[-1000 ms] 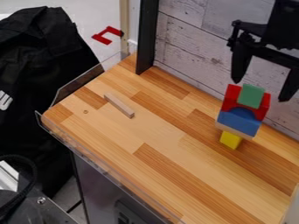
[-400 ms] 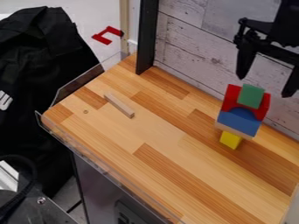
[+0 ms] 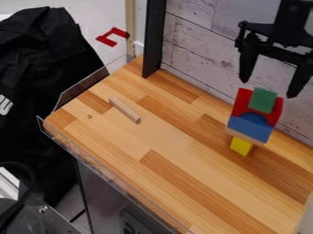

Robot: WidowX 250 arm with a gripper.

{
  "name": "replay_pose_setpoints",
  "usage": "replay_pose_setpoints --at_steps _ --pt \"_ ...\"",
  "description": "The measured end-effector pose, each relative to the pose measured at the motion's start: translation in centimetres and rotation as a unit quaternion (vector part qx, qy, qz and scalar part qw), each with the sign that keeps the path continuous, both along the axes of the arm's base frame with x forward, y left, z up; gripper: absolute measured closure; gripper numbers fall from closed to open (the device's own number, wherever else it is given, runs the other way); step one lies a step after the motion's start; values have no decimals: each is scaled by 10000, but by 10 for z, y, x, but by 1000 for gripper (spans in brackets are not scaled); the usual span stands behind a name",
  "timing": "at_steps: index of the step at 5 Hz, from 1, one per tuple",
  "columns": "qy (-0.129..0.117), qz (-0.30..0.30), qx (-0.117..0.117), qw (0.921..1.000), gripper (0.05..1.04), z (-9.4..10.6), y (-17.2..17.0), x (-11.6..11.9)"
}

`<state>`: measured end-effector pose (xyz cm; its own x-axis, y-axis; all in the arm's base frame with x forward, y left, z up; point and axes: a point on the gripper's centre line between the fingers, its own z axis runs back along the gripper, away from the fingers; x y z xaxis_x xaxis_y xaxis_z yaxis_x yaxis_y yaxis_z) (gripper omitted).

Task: Take the green cube off of the red arch to the left side of the table

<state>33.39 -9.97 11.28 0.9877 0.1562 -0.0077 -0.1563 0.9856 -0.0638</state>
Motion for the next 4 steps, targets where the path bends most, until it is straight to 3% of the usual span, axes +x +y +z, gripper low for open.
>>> replay_pose_setpoints --at_steps 1,4 --pt "-82 194 -188 9996 83 -9 0 1" --pt "-399 350 -406 9978 83 -24 -5 6"
